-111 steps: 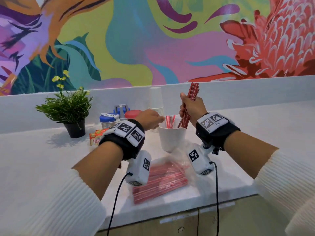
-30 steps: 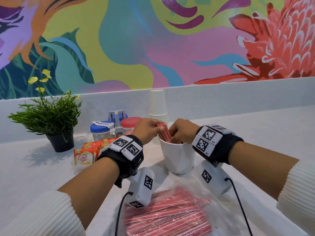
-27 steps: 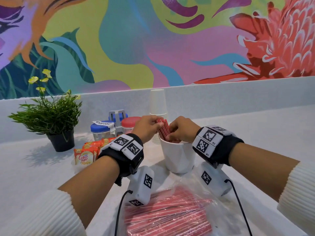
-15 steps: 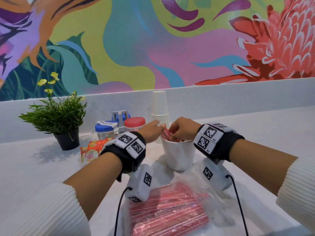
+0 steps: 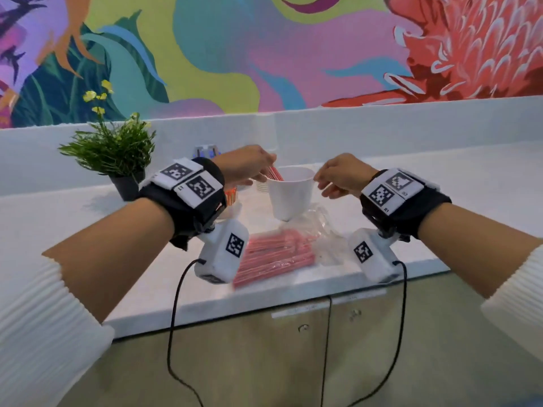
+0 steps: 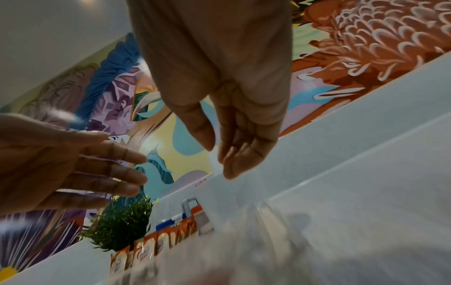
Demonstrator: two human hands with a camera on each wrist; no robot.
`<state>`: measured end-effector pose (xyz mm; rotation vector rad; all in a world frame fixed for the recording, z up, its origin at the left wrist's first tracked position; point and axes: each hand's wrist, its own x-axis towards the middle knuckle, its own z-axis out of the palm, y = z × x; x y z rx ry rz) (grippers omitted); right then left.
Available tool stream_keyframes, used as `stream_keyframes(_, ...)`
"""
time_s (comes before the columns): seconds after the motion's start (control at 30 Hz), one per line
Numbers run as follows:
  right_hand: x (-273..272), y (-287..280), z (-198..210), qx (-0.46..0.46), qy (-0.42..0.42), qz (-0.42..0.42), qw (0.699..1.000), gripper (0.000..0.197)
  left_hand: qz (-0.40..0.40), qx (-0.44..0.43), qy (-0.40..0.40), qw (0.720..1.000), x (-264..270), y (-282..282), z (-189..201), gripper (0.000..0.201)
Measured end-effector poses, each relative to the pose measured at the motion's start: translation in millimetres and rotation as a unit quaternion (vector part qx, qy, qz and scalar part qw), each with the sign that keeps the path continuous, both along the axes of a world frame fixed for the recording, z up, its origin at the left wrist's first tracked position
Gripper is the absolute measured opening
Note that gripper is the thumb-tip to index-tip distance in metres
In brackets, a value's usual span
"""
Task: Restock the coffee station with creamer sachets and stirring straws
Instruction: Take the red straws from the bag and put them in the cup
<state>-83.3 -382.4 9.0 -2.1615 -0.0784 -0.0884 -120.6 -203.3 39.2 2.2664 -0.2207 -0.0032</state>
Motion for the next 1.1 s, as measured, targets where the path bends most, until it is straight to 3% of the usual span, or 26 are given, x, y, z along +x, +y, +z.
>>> stream_keyframes(0.1,-17,-2,-25,0.02,0.09,-0.023,0.995,0.015,0.011,0.0,0.024,1.0,-27,-3,-20,0.024)
stream_keyframes(0.27,-31,-2,-72,-0.018,0.121,0.006,0.992,0.015,-0.01,0.217,0.037,0.975,-54,-5,-63,0.042)
stream_keyframes(0.3,-32,1,-77,-0.011,0.127,0.012,0.992,0.023,-0.006,0.236,0.044,0.971,-56,-4,-73,0.046)
stream_keyframes(0.43,-39,12,-83,0.12,0.11,0.035,0.986,0.024,0.009,0.319,0.012,0.948,-55,-4,-106,0.069)
stream_keyframes(0.53,-44,15,-87,0.141,0.07,0.08,0.984,0.03,0.031,0.323,-0.039,0.945,-56,-4,-118,0.079)
stream_keyframes(0.63,-45,15,-96,0.136,0.045,0.129,0.981,0.027,0.04,0.335,-0.069,0.939,-53,0,-122,0.075)
stream_keyframes(0.7,-46,13,-100,0.204,0.061,0.167,0.963,0.017,0.043,0.347,-0.085,0.933,-50,1,-123,0.068)
stream_keyframes(0.8,-47,7,-102,0.269,0.081,0.194,0.94,0.026,0.04,0.361,-0.11,0.925,-45,4,-125,0.061)
stream_keyframes(0.97,-40,13,-112,0.149,-0.043,0.172,0.973,0.02,0.05,0.369,-0.137,0.918,-36,5,-128,0.063)
stream_keyframes(1.1,-35,17,-117,0.193,-0.085,0.119,0.97,0.019,0.058,0.341,-0.136,0.928,-29,4,-129,0.067)
